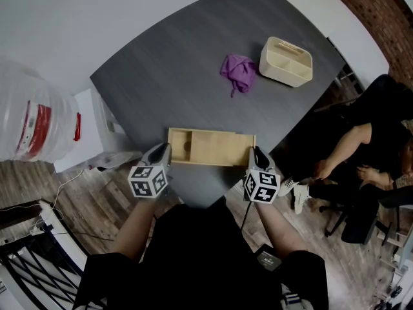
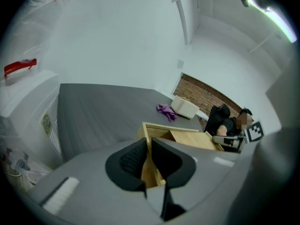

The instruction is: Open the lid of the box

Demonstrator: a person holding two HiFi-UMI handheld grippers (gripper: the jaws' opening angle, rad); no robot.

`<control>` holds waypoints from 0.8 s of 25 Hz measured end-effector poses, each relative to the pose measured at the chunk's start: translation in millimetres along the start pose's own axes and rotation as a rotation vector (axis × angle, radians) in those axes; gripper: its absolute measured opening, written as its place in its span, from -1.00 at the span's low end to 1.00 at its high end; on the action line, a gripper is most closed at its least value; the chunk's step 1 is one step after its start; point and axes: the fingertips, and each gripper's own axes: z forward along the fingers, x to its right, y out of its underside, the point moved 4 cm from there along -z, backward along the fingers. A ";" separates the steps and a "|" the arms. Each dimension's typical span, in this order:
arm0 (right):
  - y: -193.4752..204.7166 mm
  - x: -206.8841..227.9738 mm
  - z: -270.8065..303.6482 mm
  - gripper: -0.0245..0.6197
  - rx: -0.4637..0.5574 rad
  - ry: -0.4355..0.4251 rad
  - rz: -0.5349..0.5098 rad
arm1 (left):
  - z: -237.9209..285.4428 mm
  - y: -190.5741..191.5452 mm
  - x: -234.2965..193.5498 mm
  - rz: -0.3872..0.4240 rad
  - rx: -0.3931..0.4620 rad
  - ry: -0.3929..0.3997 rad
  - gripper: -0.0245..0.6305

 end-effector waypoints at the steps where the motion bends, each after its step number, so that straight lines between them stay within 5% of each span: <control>1: 0.0 2.3 -0.3 -0.79 0.001 0.005 0.003 | 0.1 0.0 -0.4 -0.003 0.001 -0.002 -0.83; 20: 1.5 30.5 -6.4 -0.81 0.008 0.064 0.036 | 1.5 -0.9 -1.1 -0.012 0.000 -0.030 -0.83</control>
